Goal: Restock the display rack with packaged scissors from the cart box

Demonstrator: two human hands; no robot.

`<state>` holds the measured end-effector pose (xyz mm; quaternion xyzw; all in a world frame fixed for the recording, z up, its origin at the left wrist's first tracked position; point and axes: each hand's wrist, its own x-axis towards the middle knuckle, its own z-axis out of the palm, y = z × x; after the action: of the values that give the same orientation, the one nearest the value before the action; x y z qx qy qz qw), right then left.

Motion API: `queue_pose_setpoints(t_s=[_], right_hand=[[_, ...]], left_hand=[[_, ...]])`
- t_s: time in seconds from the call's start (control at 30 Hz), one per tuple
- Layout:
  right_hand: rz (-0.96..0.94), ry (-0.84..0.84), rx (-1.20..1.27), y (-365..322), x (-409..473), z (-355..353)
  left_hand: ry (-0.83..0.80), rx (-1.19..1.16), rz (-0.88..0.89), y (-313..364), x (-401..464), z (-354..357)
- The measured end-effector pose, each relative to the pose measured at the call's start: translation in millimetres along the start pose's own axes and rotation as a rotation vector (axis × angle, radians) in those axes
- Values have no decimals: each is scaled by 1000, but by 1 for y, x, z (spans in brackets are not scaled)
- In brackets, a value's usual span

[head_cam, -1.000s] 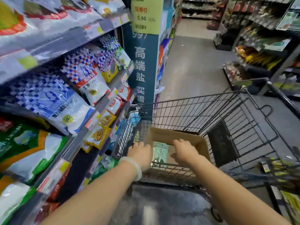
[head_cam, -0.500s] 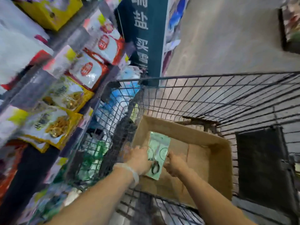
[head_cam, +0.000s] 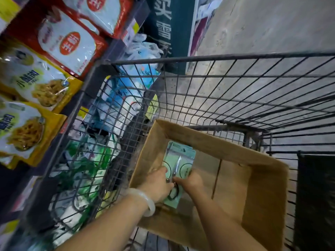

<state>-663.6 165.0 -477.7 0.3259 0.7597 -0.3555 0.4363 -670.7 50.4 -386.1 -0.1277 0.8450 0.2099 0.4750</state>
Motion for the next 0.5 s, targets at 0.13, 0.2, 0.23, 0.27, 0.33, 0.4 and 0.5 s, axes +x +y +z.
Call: queue_pose_setpoints(t_s=[0.13,0.2,0.23,0.27,0.33,0.4,0.5], right_hand=[[66,31,92,12,-8,-17],[46,69,122,20,-20,-27],[14,72,142,24,-26,-30],[-26,48,176,26,-34,-34],[-121,-57,301,28,-48,-37],[-206,-156,408,21,-63,-40],[-309,-252,478,3,-71,-41]], left_hand=[[-22,-106,-57,3,-8,-3],[-31,-146,-87,5,-14,-5],[-36,-151,-94,5,-17,-6],[-34,-156,-95,6,-21,-6],[-27,-204,-96,8,-28,-7],[-6,-318,-96,9,-31,-8],[121,-601,-126,9,-34,-17]])
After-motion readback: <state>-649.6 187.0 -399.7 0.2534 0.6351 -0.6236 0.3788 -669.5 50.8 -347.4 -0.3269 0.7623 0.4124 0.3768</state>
